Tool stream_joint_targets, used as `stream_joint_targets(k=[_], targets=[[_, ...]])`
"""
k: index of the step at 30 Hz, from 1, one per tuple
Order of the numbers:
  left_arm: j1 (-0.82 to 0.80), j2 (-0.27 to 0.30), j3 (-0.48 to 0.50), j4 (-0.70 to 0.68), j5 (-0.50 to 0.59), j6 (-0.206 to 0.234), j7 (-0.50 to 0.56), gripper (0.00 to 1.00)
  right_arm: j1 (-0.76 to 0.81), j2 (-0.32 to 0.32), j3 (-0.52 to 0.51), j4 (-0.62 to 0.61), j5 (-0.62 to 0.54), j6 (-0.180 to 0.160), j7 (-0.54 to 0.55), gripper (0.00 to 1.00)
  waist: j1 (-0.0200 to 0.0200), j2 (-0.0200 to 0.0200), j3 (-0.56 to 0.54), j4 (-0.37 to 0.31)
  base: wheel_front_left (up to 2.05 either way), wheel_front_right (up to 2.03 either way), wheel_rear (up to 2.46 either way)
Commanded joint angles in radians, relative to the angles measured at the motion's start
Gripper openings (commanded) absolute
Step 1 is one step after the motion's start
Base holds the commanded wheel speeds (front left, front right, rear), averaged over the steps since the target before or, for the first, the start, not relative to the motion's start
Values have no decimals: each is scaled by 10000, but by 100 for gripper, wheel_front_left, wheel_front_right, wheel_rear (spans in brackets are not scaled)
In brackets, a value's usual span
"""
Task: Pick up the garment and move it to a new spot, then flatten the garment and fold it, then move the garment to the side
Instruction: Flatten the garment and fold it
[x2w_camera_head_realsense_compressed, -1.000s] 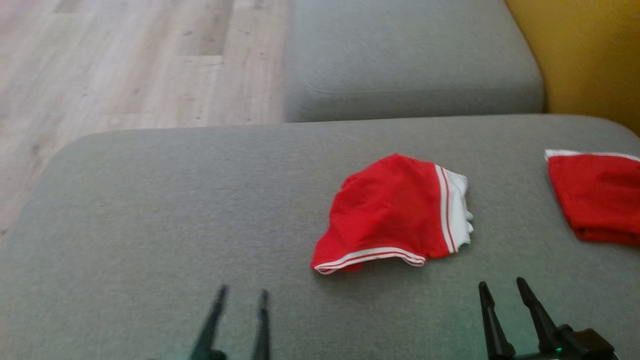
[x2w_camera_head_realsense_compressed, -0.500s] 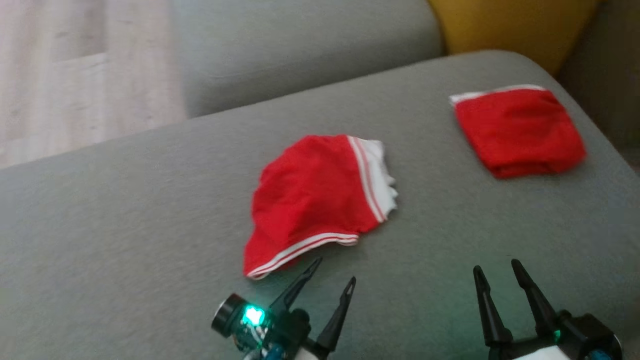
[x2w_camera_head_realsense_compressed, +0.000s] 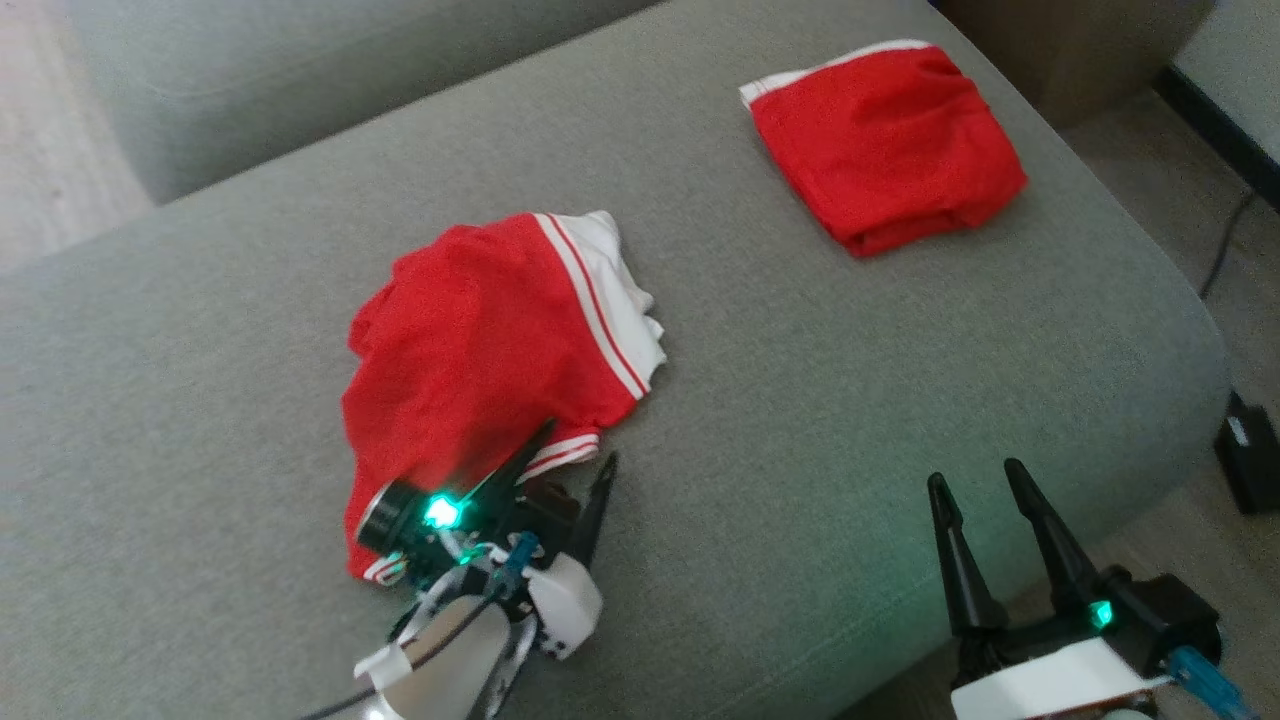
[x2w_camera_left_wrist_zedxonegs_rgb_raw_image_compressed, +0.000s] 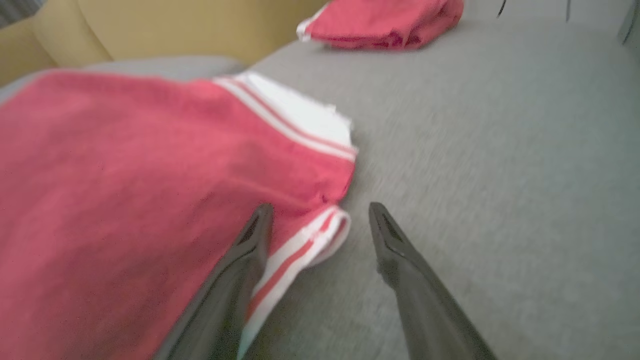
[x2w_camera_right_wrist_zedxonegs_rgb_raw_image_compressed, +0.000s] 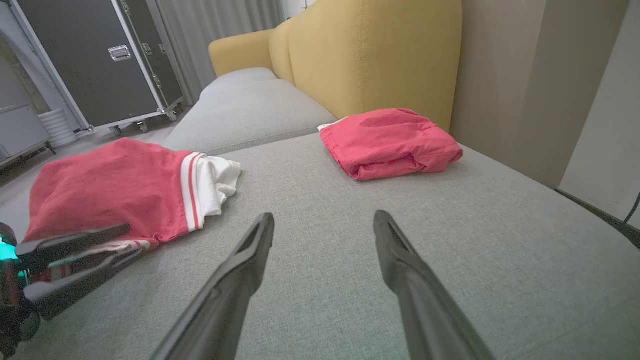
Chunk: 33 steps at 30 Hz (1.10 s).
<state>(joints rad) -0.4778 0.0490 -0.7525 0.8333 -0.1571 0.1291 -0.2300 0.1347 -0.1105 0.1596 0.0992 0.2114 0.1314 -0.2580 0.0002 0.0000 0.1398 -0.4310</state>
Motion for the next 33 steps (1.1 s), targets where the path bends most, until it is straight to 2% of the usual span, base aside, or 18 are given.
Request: stream_joint_targets(k=[1, 4, 5, 6, 7, 12, 16, 17, 19, 23, 28, 30, 33], targets=[[-431, 13, 217, 320, -131, 63, 225, 100, -348, -87, 254, -292, 81, -7, -38, 100, -2, 0, 326, -297, 0, 0, 0], [-637, 13, 205, 1211, -298, 221, 589, 100, -444, -53, 277, -262, 115, -7, -38, 100, -2, 0, 402, -355, 0, 0, 0], [-702, 13, 185, 1386, -341, 248, 580, 79, -468, -44, 280, -250, 118, -7, -38, 100, -2, 0, 413, -365, 0, 0, 0], [-760, 13, 194, 1471, -416, 277, 465, 11, -488, -36, 278, -243, 117, -7, -38, 100, -2, 0, 414, -365, 0, 0, 0], [-807, 13, 181, 1520, -482, 274, 333, 0, -499, -28, 272, -241, 114, -7, -38, 100, -2, 0, 402, -359, 0, 0, 0], [-1117, 13, -184, 995, -721, -147, -210, 0, -504, -61, 313, -222, 76, -7, -38, 100, -2, 0, 137, -211, 0, 0, 0], [-1817, 13, -558, -103, -890, -585, -303, 0, -501, -102, 419, -234, 51, -7, -38, 100, -2, 0, -165, 53, 0, 0, 0], [-2485, 13, -592, -829, -947, -786, -310, 0, -481, -116, 486, -246, 44, -7, -38, 100, -2, 0, -301, 257, 0, 0, 0], [-2891, 13, -572, -1158, -939, -866, -312, 0, -468, -123, 512, -250, 44, -7, -38, 100, -2, 0, -358, 373, 0, 0, 0], [-4712, 13, -95, -2050, -1151, -1163, -315, 0, -441, -171, 649, -243, 54, -7, -38, 100, -2, 0, -574, 844, 0, 0, 0], [-6766, 13, 972, -2386, -1791, -1507, -316, 0, -413, -234, 691, -259, 68, -7, -38, 100, -2, 0, -865, 1584, 0, 0, 0], [-7202, 33, 1333, -2316, -1857, -1545, -316, 0, -352, -233, 653, -281, 55, -7, -38, 100, -2, 0, -964, 1938, 0, 0, 0], [-6996, 231, 1761, -2064, -2024, -1573, -316, 0, -223, -198, 576, -311, 39, -7, -38, 100, -2, 0, -1109, 2452, 0, 0, 0]])
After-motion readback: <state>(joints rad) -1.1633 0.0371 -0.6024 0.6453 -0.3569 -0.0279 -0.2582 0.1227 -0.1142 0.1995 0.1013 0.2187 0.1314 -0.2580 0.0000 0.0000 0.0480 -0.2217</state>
